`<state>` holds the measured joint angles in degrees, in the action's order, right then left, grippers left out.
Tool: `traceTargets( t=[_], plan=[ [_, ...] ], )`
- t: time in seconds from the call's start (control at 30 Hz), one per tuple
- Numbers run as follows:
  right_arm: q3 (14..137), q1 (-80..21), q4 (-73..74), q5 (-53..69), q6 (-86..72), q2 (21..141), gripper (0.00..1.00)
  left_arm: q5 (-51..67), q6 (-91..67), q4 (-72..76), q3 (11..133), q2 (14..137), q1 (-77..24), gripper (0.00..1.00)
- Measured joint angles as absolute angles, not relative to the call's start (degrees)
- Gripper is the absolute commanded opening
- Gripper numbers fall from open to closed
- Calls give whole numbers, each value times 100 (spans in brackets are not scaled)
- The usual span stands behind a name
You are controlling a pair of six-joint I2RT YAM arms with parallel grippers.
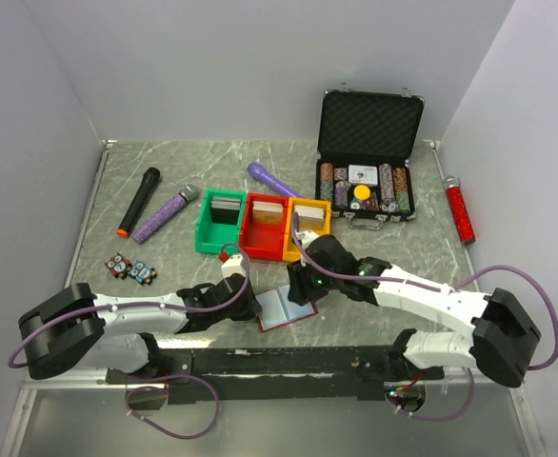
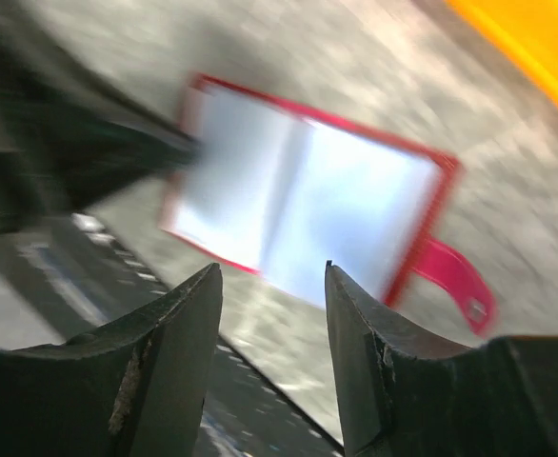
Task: Take the credit cards out of the card holder
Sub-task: Remove the credit card from the card holder.
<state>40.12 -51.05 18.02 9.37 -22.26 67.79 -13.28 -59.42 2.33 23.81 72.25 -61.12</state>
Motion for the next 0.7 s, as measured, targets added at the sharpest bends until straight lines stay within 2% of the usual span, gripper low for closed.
traceTargets(
  t=[0.23,0.7],
  plan=[
    [3660,-4934,1859,1031,-2178,7330,54,-1328,-5942,228,2381,7216,-6112,13],
    [3765,-4989,1256,1514,-2270,8009,53,-1330,-5944,187,2346,7052,-6112,13]
  ],
)
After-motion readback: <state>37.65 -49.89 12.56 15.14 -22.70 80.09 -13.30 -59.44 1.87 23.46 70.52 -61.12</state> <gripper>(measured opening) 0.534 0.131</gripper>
